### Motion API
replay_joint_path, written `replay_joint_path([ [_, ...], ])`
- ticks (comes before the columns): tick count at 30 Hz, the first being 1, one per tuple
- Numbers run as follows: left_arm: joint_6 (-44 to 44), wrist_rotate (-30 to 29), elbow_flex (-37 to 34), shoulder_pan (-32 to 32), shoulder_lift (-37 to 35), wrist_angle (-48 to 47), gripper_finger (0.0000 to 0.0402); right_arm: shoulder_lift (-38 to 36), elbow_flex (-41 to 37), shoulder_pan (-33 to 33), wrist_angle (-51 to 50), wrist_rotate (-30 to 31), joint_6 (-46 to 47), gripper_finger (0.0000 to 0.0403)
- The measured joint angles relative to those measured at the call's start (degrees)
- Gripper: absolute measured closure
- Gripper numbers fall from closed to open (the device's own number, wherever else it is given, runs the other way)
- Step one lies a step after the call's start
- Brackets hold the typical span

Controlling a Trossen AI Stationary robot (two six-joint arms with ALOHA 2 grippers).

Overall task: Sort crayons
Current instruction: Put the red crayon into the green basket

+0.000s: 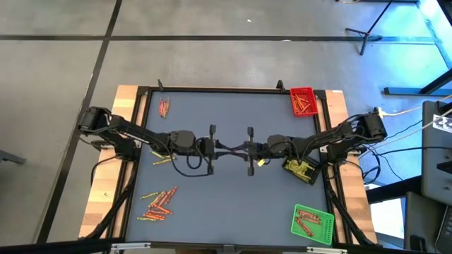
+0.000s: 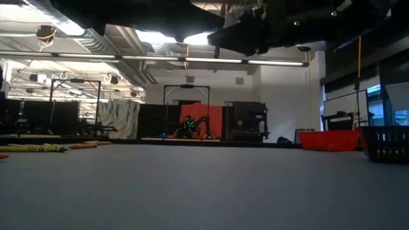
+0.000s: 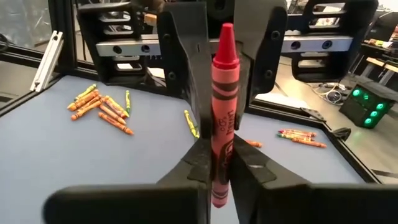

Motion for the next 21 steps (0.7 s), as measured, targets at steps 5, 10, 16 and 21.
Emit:
replay_joint_path([
  [5,0.1,1.1,0.0,0.0,0.0,-0.2,0.0376,-0.4,0.0,0.1,-1.4,0.1,-0.2,0.0373],
  [10,0.0,1.2,0.0,0.0,-0.6,-2.4,0.0321,-4.2,3.0,2.5,-16.0,5.6,0.0,0.0389],
  [16,-0.1,0.7,0.1,0.0,-2.5,-6.8,0.0289,-6.7,15.2,8.6,-46.5,15.9,6.9,0.0363],
  [21,-0.2,0.5,0.0,-0.2,-3.8,-12.0,0.0289,-6.8,25.8,13.4,-71.3,16.8,20.9,0.0381],
])
